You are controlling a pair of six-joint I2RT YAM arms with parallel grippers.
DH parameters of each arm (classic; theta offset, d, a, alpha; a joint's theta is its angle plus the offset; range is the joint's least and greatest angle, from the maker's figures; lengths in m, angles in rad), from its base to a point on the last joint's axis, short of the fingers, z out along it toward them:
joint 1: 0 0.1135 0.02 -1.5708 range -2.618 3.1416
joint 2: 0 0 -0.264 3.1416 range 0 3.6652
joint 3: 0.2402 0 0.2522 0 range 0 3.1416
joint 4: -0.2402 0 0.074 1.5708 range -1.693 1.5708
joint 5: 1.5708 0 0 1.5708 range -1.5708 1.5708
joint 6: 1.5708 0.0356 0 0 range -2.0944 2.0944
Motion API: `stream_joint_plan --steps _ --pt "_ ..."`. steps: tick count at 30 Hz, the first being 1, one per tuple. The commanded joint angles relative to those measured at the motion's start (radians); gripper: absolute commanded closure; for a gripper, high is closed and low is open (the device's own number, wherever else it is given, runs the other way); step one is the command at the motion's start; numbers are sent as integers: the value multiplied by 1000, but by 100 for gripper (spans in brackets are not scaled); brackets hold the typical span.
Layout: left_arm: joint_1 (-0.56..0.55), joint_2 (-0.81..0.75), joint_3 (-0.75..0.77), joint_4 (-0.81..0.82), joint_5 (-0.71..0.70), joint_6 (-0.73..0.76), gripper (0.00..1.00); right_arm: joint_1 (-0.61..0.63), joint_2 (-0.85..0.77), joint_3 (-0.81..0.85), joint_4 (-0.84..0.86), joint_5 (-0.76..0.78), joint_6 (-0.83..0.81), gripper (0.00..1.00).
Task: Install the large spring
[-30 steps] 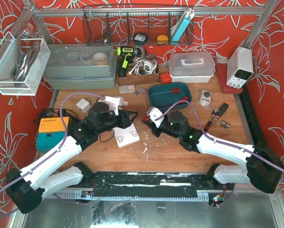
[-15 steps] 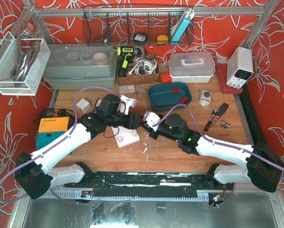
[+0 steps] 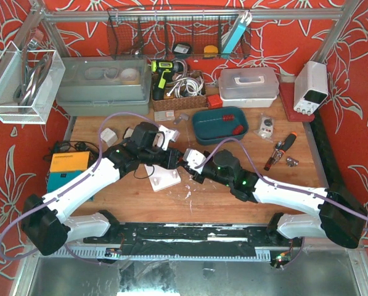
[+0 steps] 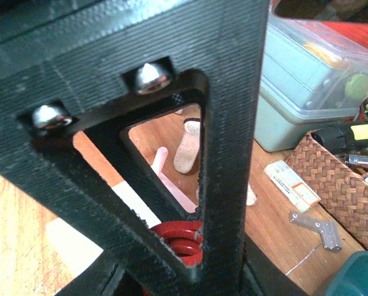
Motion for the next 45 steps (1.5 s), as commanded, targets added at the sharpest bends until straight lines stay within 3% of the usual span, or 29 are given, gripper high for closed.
stream_joint_plan --steps 1,11,13,22,26,33,37,45 --pt "-7 6 12 -62 43 20 66 7 2 8 55 50 -21 100" --pt "-7 6 7 -83 32 23 94 10 20 14 33 66 -20 90" --pt "-7 6 14 -85 7 21 95 10 28 17 28 72 -14 81" --pt "16 10 63 -107 -82 4 100 10 -29 0 -50 92 97 20" --pt "41 -8 66 -115 -152 -14 100 10 -96 -8 -111 136 142 3" --pt "78 -31 73 -197 -462 -26 100 7 -220 13 -253 351 260 1" --pt "92 -9 83 -235 -627 -32 100 6 -244 -39 -195 419 262 1" --pt "154 48 94 -263 -737 -20 100 -4 -214 -51 -195 476 277 1"
